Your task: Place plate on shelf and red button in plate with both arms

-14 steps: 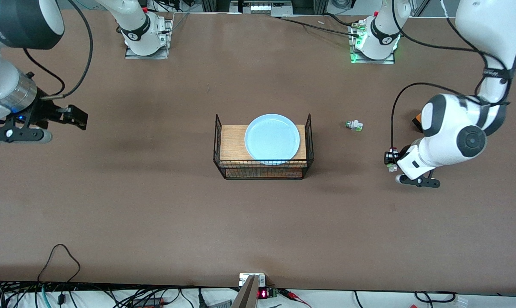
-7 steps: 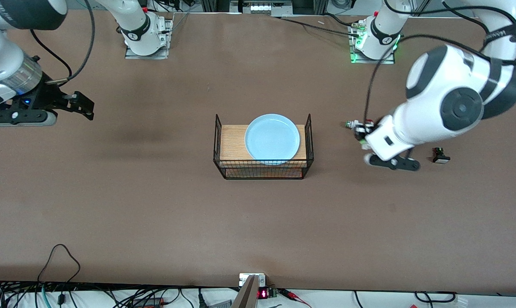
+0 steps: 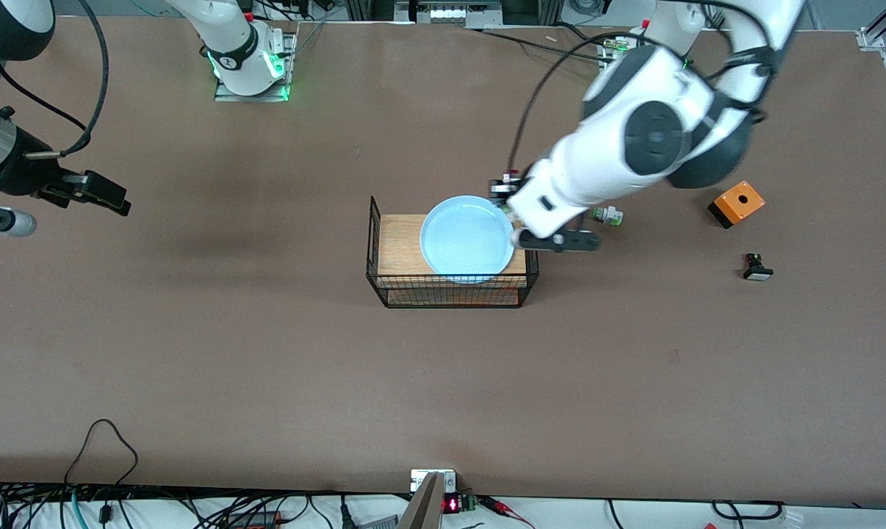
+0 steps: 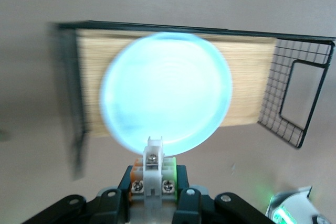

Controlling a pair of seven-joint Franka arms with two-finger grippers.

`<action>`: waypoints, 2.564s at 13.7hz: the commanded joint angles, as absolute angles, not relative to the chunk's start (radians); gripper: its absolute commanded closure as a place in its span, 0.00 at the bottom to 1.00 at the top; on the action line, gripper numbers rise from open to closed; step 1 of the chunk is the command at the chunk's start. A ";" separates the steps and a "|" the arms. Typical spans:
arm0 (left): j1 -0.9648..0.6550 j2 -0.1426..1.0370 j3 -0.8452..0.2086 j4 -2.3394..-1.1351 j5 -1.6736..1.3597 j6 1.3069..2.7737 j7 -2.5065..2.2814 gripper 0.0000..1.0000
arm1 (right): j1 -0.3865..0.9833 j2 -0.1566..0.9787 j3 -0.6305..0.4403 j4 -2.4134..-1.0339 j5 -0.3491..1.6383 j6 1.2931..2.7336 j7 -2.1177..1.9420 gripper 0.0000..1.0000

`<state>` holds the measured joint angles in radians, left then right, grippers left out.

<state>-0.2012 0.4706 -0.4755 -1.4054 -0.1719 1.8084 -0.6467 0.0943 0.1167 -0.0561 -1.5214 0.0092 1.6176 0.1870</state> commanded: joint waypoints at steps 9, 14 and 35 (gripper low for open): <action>-0.290 0.652 -0.468 -1.387 -0.032 2.031 -0.716 0.94 | 0.086 0.160 -0.049 -1.401 0.018 1.451 0.206 0.00; -0.272 0.626 -0.469 -1.374 -0.041 2.017 -0.802 0.00 | 0.089 0.161 -0.049 -1.393 0.006 1.476 0.210 0.00; -0.055 -0.038 -0.069 -1.798 -0.021 1.695 0.032 0.00 | 0.094 0.163 -0.043 -1.393 -0.015 1.483 0.212 0.00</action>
<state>-0.0264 0.0872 -0.1067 -1.6264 -0.0062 1.5913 -0.0007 0.0954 0.1506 -0.0494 -1.4186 -0.0043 1.4877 0.1990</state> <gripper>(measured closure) 0.000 0.000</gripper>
